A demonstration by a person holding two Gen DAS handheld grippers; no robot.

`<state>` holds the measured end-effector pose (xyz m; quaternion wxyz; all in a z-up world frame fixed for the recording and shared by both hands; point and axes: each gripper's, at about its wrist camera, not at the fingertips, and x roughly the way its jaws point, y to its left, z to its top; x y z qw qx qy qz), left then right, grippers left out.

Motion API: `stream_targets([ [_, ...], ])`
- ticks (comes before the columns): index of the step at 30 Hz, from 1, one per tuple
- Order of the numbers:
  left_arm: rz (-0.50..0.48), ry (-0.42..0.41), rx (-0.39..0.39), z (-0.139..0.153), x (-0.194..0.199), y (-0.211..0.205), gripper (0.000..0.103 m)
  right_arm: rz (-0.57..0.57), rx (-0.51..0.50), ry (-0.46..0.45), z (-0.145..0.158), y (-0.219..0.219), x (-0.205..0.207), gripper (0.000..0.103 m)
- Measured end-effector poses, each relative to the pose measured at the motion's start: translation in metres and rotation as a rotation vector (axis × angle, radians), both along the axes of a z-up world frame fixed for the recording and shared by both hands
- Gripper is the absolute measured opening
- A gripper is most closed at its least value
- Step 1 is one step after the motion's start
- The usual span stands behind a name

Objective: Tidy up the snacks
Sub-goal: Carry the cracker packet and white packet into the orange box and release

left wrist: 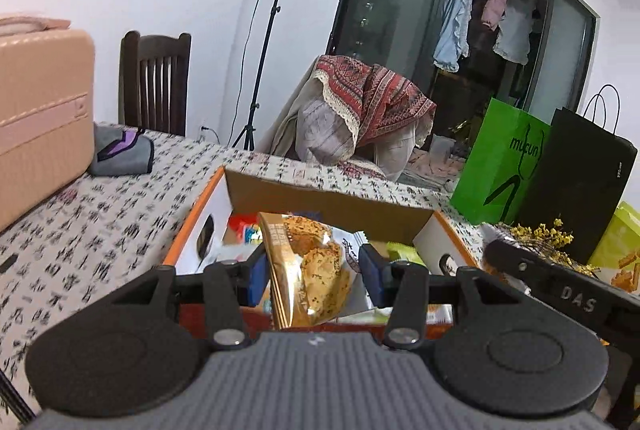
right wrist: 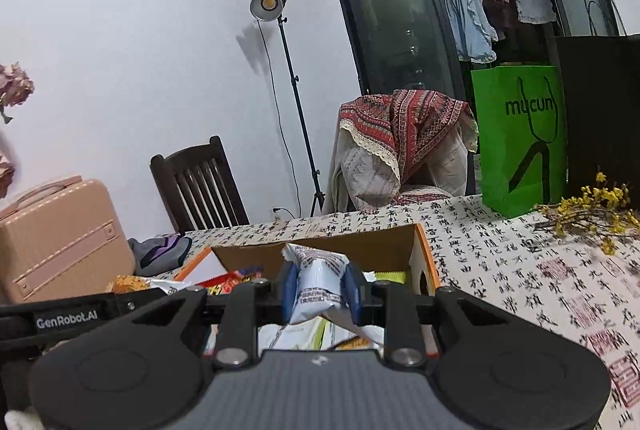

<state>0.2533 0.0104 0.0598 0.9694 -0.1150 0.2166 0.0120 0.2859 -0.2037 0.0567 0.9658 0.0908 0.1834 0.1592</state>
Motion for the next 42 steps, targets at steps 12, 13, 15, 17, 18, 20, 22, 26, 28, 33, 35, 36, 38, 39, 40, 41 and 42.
stream_targets([
  [12, 0.018, 0.035, -0.029, -0.010, 0.052, 0.001, 0.048, 0.002, -0.042, 0.002, -0.014, 0.021, 0.045, 0.025],
  [13, 0.020, 0.037, -0.026, -0.013, 0.055, 0.001, 0.048, 0.000, -0.040, 0.004, -0.018, 0.020, 0.047, 0.025],
  [15, 0.022, 0.032, -0.011, -0.021, 0.058, 0.000, 0.048, -0.002, -0.045, 0.005, -0.025, 0.020, 0.050, 0.025],
  [17, 0.037, 0.030, 0.029, -0.028, 0.061, -0.002, 0.048, 0.001, -0.053, 0.013, -0.030, 0.019, 0.052, 0.025],
  [18, 0.041, 0.036, 0.036, -0.031, 0.062, -0.001, 0.048, 0.004, -0.058, 0.014, -0.032, 0.019, 0.053, 0.025],
  [20, 0.035, 0.042, 0.024, -0.033, 0.064, 0.003, 0.048, 0.006, -0.072, 0.017, -0.037, 0.020, 0.054, 0.025],
  [22, 0.030, 0.035, 0.025, -0.035, 0.064, 0.005, 0.049, 0.009, -0.075, 0.026, -0.040, 0.019, 0.057, 0.025],
  [26, 0.024, 0.000, 0.048, -0.035, 0.060, 0.004, 0.060, 0.013, -0.086, 0.032, -0.043, 0.020, 0.058, 0.028],
  [28, 0.016, -0.025, 0.036, -0.033, 0.056, 0.006, 0.076, 0.013, -0.086, 0.037, -0.044, 0.019, 0.058, 0.035],
  [33, 0.062, -0.089, 0.026, -0.027, 0.045, 0.010, 0.103, -0.004, -0.067, 0.026, -0.042, 0.012, 0.054, 0.093],
  [35, 0.071, -0.086, 0.020, -0.026, 0.045, 0.012, 0.103, -0.003, -0.058, 0.018, -0.040, 0.009, 0.052, 0.103],
  [36, 0.076, -0.082, 0.018, -0.026, 0.046, 0.013, 0.103, -0.005, -0.059, 0.018, -0.040, 0.009, 0.052, 0.103],
  [38, 0.082, -0.077, 0.017, -0.027, 0.046, 0.013, 0.103, -0.013, -0.072, 0.024, -0.040, 0.010, 0.052, 0.103],
  [39, 0.086, -0.076, 0.018, -0.027, 0.046, 0.013, 0.103, -0.014, -0.081, 0.025, -0.041, 0.011, 0.052, 0.103],
  [40, 0.088, -0.076, 0.018, -0.026, 0.046, 0.013, 0.103, -0.014, -0.085, 0.025, -0.041, 0.011, 0.052, 0.103],
  [41, 0.089, -0.077, 0.017, -0.026, 0.046, 0.014, 0.103, -0.014, -0.088, 0.026, -0.041, 0.012, 0.052, 0.103],
  [42, 0.088, -0.079, 0.016, -0.026, 0.045, 0.014, 0.103, -0.016, -0.090, 0.025, -0.041, 0.012, 0.052, 0.103],
])
